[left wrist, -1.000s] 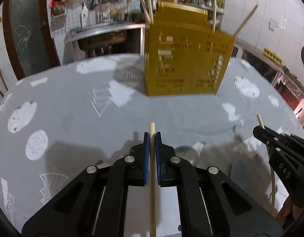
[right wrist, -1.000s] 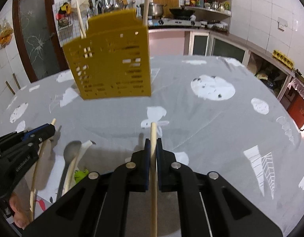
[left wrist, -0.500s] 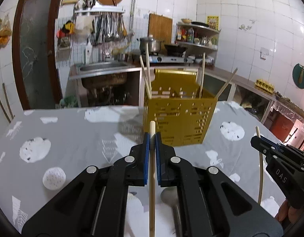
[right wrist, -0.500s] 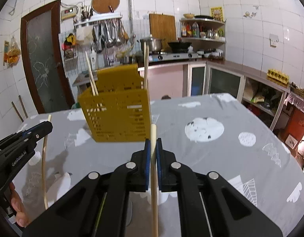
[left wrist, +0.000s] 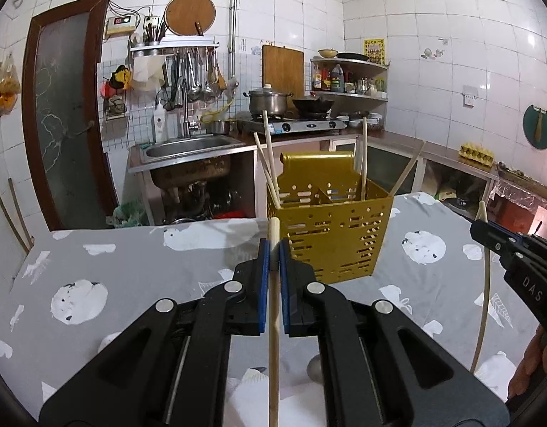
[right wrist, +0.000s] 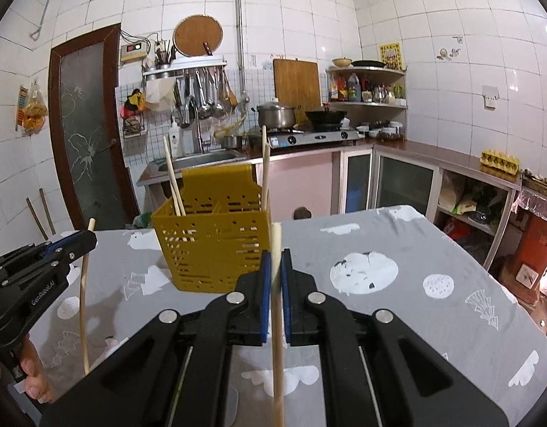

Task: Organize utensils
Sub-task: 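Lift the right tool's chopstick over the yellow holder while the left tool carries its chopstick there, then open the right tool to drop its chopstick in the holder while the left tool releases its own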

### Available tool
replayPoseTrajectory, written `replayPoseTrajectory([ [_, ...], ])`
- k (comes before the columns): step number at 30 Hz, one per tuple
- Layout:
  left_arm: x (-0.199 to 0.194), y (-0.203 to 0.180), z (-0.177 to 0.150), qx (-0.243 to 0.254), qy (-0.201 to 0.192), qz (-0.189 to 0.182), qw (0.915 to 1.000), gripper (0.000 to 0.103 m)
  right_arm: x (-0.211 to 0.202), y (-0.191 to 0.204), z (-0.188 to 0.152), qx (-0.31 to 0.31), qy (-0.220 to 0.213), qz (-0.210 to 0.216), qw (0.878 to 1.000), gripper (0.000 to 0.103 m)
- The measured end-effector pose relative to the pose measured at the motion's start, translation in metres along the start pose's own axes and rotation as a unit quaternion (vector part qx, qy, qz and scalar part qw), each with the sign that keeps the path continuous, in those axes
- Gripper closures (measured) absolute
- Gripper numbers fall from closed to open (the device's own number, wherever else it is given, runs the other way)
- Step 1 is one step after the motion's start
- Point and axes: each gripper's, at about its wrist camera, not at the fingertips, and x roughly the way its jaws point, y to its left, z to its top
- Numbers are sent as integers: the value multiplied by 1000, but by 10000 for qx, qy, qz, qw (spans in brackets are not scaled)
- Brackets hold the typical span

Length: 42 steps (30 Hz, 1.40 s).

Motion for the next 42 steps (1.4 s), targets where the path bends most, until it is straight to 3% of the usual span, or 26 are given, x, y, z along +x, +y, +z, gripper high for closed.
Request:
replayPoseTrajectory([
  [10, -18, 4, 18, -136, -501, -269, 9983, 98, -7, 1, 11, -62, -376, 49, 9993, 97],
  [19, -15, 3, 27, -132, -711, -290, 9970, 98, -15, 0, 27, -37, -653, 203, 9977, 97],
  [31, -16, -8, 125, -150, -1608, -497, 9856, 98, -17, 18, 130, -66, -1236, 613, 9904, 97],
  [37, 7, 0, 161, -556, -1896, -643, 9782, 98, -1, 20, 165, 63, -1268, 724, 9893, 97],
  [42, 51, 0, 177, -696, -1917, -527, 9776, 98, 21, 22, 178, 77, -1260, 625, 9900, 97],
])
